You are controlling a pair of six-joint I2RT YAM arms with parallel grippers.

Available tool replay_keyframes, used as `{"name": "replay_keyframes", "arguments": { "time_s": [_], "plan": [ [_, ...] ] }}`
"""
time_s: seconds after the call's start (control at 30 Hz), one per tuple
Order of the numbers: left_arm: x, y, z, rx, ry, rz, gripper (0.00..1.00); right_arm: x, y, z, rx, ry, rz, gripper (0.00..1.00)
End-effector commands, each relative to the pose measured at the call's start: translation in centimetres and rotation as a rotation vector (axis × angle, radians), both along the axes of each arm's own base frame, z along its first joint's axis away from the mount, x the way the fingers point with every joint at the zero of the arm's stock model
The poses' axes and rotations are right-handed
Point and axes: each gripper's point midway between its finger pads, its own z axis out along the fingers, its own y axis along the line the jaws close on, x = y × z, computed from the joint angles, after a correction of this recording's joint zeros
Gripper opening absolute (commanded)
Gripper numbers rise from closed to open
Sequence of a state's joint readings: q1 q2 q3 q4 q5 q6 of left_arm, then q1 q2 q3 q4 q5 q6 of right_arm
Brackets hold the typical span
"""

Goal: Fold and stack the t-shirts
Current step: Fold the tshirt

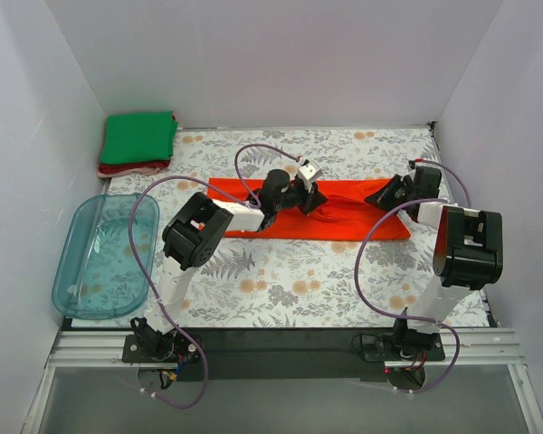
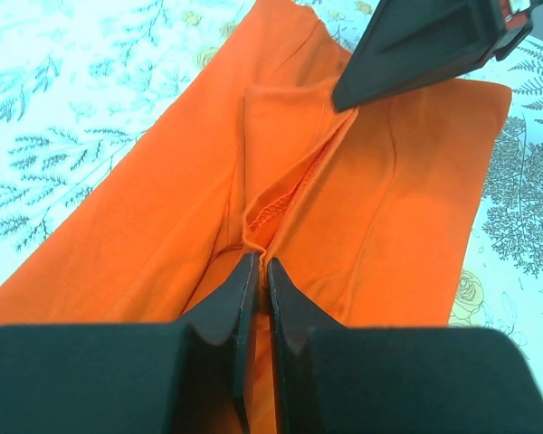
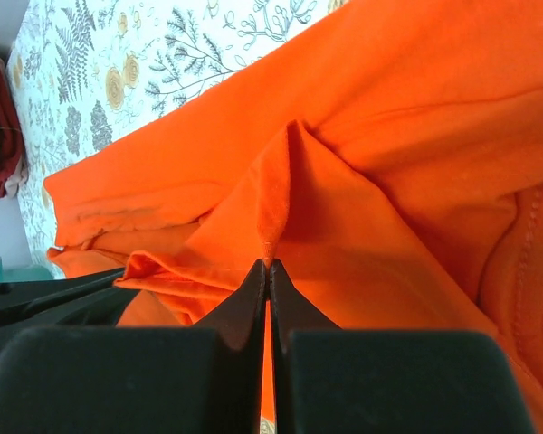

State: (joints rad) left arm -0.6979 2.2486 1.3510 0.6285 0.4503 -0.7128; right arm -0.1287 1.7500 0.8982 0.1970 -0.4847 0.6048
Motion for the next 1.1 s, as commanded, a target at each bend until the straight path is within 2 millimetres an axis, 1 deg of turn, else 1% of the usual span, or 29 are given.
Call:
{"name": "replay_keyframes", "arguments": {
  "time_s": [0.0, 0.13, 0.2, 0.3, 0.33, 0.43, 0.47, 0.5, 0.57, 0.6, 0.63, 0.67, 0.7, 0.77, 0.8, 0.83, 0.87, 0.9, 0.93, 0.97, 1.0, 1.03, 1.07],
  "plan": [
    [-0.6, -0.4, 6.0, -0.075, -0.144, -0.047, 0.0, -0.1, -0.7, 1.0, -0.018, -0.031, -0.021, 0.01],
    [-1.6, -0.5, 5.6, -0.076, -0.154, -0.1, 0.0, -0.6, -1.0, 0.5, -0.027, -0.02, -0.029, 0.01],
    [-2.2, -0.3, 4.6, -0.068, -0.141, -0.119, 0.0, -0.8, -1.0, 0.0, -0.031, -0.008, -0.033, 0.01],
    [-2.5, 0.1, 3.0, -0.039, -0.129, -0.121, 0.0, -1.3, -1.2, -0.8, -0.037, 0.014, -0.039, 0.01],
    [-2.5, 0.2, 2.3, -0.026, -0.126, -0.117, 0.0, -1.5, -1.2, -1.2, -0.038, 0.024, -0.04, 0.01],
    [-2.3, 0.6, 1.0, 0.003, -0.122, -0.097, 0.0, -1.8, -1.3, -1.8, -0.048, 0.034, -0.039, 0.01],
    [-2.3, 0.7, 0.9, 0.008, -0.124, -0.095, 0.01, -1.8, -1.4, -1.9, -0.05, 0.037, -0.042, 0.01],
    [-2.3, 0.7, 0.8, 0.01, -0.126, -0.096, 0.04, -1.9, -1.4, -2.1, -0.052, 0.041, -0.042, 0.02],
    [-2.2, 0.6, 1.3, 0.004, -0.137, -0.096, 0.09, -1.9, -1.6, -2.1, -0.057, 0.041, -0.048, 0.05],
    [-2.2, 0.7, 1.5, 0.002, -0.141, -0.094, 0.11, -1.9, -1.6, -2.0, -0.058, 0.04, -0.049, 0.12],
    [-2.1, 0.6, 2.1, -0.006, -0.148, -0.09, 0.13, -1.8, -1.6, -1.6, -0.061, 0.03, -0.048, 0.15],
    [-2.1, 0.7, 3.0, -0.018, -0.16, -0.084, 0.2, -1.8, -1.6, -1.3, -0.063, 0.024, -0.047, 0.18],
    [-2.0, 0.7, 3.5, -0.027, -0.16, -0.078, 0.23, -1.8, -1.6, -1.1, -0.067, 0.019, -0.049, 0.24],
    [-1.8, 0.7, 4.5, -0.04, -0.168, -0.061, 0.3, -1.5, -1.9, 0.0, -0.082, -0.007, -0.057, 0.29],
    [-1.8, 0.8, 5.6, -0.055, -0.164, -0.048, 0.38, -1.4, -2.1, 0.3, -0.089, -0.015, -0.061, 0.31],
    [-1.6, 0.9, 6.4, -0.066, -0.161, -0.033, 0.4, -1.3, -2.1, 1.1, -0.095, -0.034, -0.064, 0.32],
    [-1.0, 1.4, 6.8, -0.067, -0.154, 0.018, 0.42, -1.3, -2.2, 1.5, -0.104, -0.044, -0.07, 0.32],
    [-0.6, 1.8, 8.3, -0.083, -0.162, 0.054, 0.45, -1.2, -2.3, 1.9, -0.111, -0.056, -0.073, 0.33],
    [-0.4, 2.2, 8.4, -0.088, -0.118, 0.095, 0.47, -1.0, -2.3, 2.7, -0.114, -0.077, -0.074, 0.33],
    [0.6, 3.1, 8.9, -0.085, -0.11, 0.187, 0.48, -0.9, -2.1, 3.1, -0.111, -0.087, -0.067, 0.34],
    [0.9, 3.8, 8.8, -0.078, -0.086, 0.233, 0.48, -0.7, -1.7, 3.6, -0.111, -0.104, -0.055, 0.33],
    [1.0, 4.6, 9.4, -0.081, -0.041, 0.293, 0.48, -0.5, -1.3, 4.0, -0.108, -0.119, -0.039, 0.34],
    [1.8, 5.9, 9.2, -0.069, -0.017, 0.371, 0.49, -0.4, -0.2, 4.4, -0.09, -0.137, 0.001, 0.34]
  ]
}}
